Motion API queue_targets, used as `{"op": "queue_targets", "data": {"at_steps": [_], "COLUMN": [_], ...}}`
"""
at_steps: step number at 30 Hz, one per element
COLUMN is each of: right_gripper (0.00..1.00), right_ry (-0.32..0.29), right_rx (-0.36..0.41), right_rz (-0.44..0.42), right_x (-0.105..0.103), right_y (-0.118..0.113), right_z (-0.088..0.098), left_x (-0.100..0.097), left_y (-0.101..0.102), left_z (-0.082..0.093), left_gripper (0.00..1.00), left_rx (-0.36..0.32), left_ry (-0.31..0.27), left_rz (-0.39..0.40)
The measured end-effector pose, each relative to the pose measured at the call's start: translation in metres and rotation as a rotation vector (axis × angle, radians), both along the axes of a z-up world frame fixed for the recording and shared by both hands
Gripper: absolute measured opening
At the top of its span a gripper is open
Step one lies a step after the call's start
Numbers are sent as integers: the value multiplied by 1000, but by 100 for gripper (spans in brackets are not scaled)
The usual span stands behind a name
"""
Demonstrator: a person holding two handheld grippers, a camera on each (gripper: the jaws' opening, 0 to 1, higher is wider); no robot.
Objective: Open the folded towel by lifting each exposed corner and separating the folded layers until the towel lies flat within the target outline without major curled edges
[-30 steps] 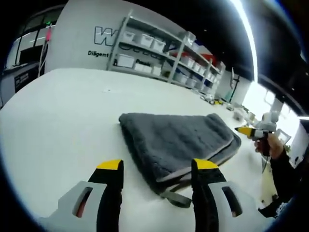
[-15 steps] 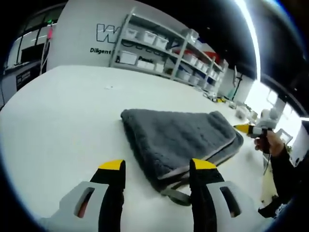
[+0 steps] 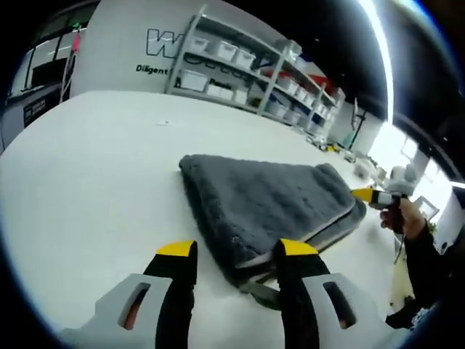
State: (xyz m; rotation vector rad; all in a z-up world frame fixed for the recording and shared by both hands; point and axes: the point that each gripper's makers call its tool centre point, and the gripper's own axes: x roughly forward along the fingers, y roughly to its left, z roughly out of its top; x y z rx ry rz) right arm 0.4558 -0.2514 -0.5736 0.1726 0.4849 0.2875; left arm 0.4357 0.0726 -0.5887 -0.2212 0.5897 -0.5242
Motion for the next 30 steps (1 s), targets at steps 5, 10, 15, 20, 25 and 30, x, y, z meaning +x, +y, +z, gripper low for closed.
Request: {"op": "queue_targets", "data": {"at_steps": [5,10,15,20,25,30], "right_gripper": [64,59,51,49,37,30], "right_ry": [7,10,28,42,74,79], "right_rx": [7,6,1,-1,-15,-10], "right_rz": [3,-2,-4,-2,9,12], "right_x": [0,1,-3,-4,-5,-6], "right_y": [3,2,2,4,9,11], "right_z": [-2,-3,-7,-12,-21,-22], "left_x": [-1,-2,-3,-5,-5,-5], "left_y": [-2,-5,-7,-9,-10,-12], "left_z": [1,0,1,0,-1,-1], "left_gripper": [35,32,30,28,26,22], "left_rx": [1,15,19,34,45,44], "left_ry": [1,-5,-9,-16,-26,-30], "left_rz": [-7,-25,-33,-48,-59,-67]}}
